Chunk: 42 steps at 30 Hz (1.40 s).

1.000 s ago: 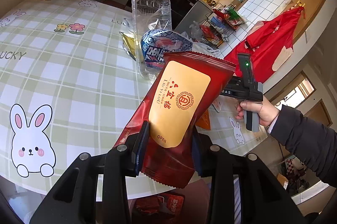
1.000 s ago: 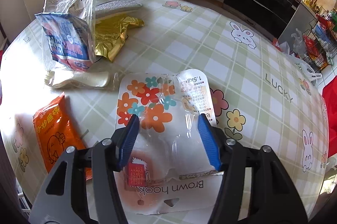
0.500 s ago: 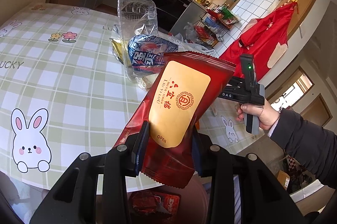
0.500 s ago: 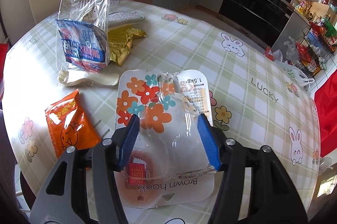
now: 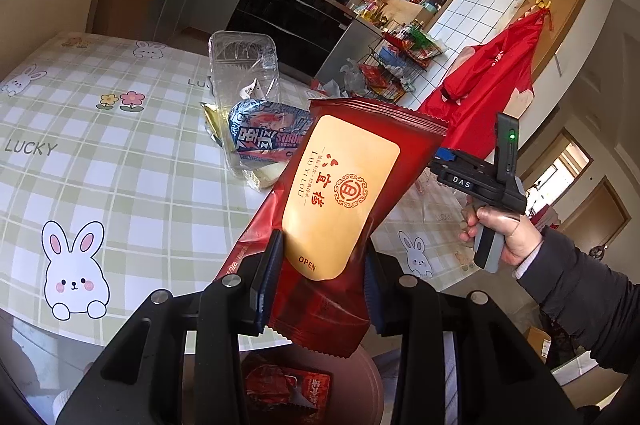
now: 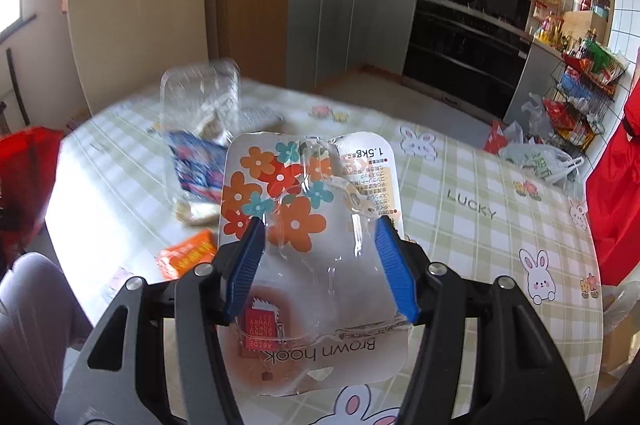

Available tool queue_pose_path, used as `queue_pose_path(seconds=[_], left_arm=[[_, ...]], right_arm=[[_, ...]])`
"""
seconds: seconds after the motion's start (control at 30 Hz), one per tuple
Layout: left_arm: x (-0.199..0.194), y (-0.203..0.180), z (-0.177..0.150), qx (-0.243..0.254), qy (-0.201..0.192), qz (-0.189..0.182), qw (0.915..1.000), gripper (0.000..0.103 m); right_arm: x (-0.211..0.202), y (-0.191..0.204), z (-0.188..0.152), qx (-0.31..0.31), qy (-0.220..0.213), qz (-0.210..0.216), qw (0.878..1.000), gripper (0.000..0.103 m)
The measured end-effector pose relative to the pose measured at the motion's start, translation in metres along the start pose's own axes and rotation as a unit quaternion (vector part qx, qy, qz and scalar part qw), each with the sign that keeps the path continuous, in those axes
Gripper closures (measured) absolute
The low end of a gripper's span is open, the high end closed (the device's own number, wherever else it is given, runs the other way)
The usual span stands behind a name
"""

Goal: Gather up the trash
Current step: 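Grasp the clear 'Brown hook' package with the right gripper while the left gripper holds the wrapper, then carry the wrapper and package over the pink bin and open both grippers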

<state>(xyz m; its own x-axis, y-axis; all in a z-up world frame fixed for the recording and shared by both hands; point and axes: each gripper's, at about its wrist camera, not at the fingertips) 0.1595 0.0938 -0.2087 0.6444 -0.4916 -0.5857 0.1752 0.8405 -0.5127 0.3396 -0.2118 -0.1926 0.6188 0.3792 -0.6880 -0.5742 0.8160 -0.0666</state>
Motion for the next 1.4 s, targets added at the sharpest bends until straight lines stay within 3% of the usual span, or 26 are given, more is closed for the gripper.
queue_pose_path(seconds=[0.27, 0.4, 0.53, 0.9, 1.13, 1.4], left_arm=[[-0.028, -0.021, -0.004, 0.011, -0.017, -0.003, 0.9998, 0.067], [-0.045, -0.029, -0.006, 0.005, -0.025, -0.010, 0.9996, 0.067], [-0.063, -0.041, -0.009, 0.008, -0.031, -0.014, 0.9994, 0.067], [-0.114, -0.087, -0.039, 0.045, -0.055, -0.021, 0.9972, 0.067], [-0.144, -0.084, -0.045, 0.045, -0.085, -0.013, 0.9953, 0.067], [-0.144, -0.060, -0.038, 0.023, -0.088, -0.005, 0.9959, 0.067]], right_arm=[[-0.089, 0.027, -0.007, 0.023, -0.090, 0.031, 0.995, 0.045], [-0.131, 0.047, -0.020, 0.022, -0.122, 0.027, 0.992, 0.045], [-0.176, 0.056, -0.041, 0.069, -0.166, 0.045, 0.983, 0.045], [-0.260, 0.106, -0.090, 0.079, -0.214, 0.069, 0.971, 0.045], [-0.262, 0.141, -0.102, 0.050, -0.194, 0.088, 0.976, 0.045], [-0.238, 0.151, -0.094, 0.050, -0.180, 0.116, 0.975, 0.045]])
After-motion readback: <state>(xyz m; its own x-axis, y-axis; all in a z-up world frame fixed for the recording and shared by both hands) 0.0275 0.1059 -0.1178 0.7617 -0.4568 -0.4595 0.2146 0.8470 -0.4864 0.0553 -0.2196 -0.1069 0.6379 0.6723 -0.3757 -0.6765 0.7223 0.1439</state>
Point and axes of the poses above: each gripper's, at about its wrist camera, not at the fingertips, and x roughly the way its jaws point, y to its left, z to its top, and after that the axes turned 4 degrees about y, right-handed
